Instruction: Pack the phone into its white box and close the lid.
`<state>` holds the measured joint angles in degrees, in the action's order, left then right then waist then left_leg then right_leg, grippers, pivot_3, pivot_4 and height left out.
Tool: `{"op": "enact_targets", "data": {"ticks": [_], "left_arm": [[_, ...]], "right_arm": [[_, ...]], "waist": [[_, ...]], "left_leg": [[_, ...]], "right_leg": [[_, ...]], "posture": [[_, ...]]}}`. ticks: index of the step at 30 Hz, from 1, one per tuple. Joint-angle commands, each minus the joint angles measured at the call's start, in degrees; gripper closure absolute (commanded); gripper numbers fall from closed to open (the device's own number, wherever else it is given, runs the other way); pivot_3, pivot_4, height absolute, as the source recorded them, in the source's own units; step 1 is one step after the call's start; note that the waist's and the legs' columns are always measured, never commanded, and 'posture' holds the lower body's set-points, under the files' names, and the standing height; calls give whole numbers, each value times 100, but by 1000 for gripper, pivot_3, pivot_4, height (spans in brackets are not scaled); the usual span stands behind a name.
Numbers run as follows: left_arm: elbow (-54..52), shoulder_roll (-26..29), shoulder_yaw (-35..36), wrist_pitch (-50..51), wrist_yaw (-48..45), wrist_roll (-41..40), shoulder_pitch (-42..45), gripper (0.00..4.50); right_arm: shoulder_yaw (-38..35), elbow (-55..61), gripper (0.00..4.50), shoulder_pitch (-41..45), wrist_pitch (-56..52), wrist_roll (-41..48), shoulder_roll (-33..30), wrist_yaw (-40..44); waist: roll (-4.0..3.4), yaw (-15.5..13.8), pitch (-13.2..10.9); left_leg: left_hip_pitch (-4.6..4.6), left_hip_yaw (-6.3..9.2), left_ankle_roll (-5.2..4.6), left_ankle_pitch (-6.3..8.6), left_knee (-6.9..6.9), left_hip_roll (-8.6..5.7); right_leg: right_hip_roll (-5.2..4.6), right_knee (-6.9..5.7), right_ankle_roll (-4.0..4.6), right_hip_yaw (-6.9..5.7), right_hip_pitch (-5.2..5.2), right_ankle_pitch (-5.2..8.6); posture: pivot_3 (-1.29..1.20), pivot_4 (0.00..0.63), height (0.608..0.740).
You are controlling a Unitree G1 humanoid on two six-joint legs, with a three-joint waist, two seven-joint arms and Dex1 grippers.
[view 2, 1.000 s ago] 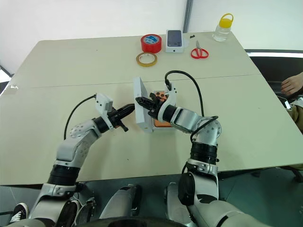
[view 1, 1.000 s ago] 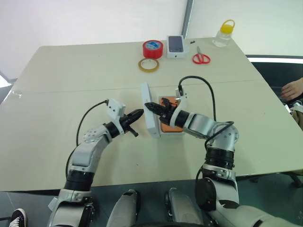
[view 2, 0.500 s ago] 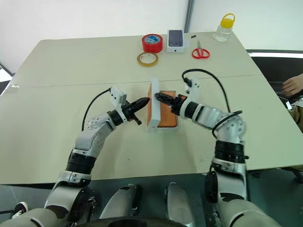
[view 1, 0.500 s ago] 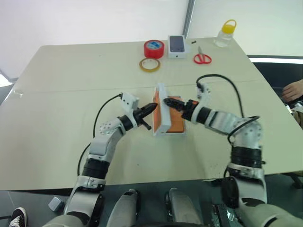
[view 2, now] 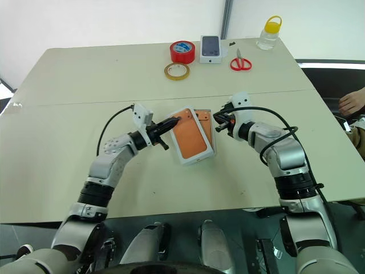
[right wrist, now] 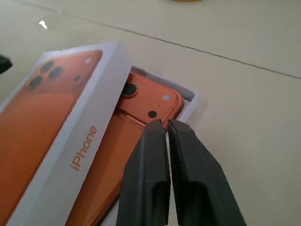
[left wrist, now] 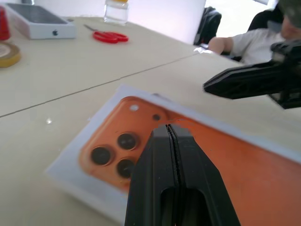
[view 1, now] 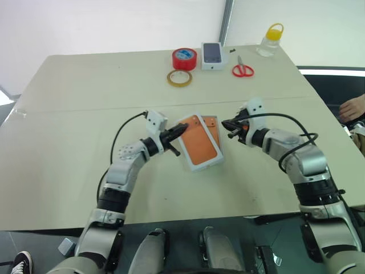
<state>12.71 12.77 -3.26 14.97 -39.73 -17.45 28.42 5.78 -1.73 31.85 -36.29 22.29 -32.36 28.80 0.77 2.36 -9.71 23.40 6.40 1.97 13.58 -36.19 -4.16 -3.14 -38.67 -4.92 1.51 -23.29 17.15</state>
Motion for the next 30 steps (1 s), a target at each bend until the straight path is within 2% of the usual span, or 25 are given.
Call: {"op": "enact_targets", "data": {"ticks": [1,6,15,20,30], "left_arm": [[-392,130,113,282,14,-103,-192,4500],[-934,331,144,868,-12,-296,-550,4500],[-1063,496,-67,1268,30,-87,-782,4500],[-763,193,-100,1298,132,-110,-574,4500],[-400,-142,-268,990,138,88,-380,4500]], "right_arm": [[41,48,4462,-17,553,-396,-83,270],[-16,66,4462,-133,910,-550,-61,648],[181,153,4462,-318,1293,-1034,-103,1101],[239,67,4462,-339,1403,-1322,-101,1154],[136,358,4462,-458,1294,-1206,-16,1362]], "waist": [[0,-13,0],[2,-34,-1],[2,-51,-1],[2,-94,-1],[2,-167,-1]], "left_leg": [[0,1,0,0,0,0],[0,5,1,0,0,0],[0,6,1,0,1,-1],[0,5,1,0,0,-2],[0,7,2,-1,-1,-3]], "right_leg": [[-1,2,0,0,1,0],[-3,4,0,4,2,0],[-4,8,1,3,4,0],[-5,9,1,3,5,0],[-6,17,1,0,11,-1]], "posture": [[0,150,740],[0,150,740],[0,150,740],[0,150,740],[0,150,740]]}}
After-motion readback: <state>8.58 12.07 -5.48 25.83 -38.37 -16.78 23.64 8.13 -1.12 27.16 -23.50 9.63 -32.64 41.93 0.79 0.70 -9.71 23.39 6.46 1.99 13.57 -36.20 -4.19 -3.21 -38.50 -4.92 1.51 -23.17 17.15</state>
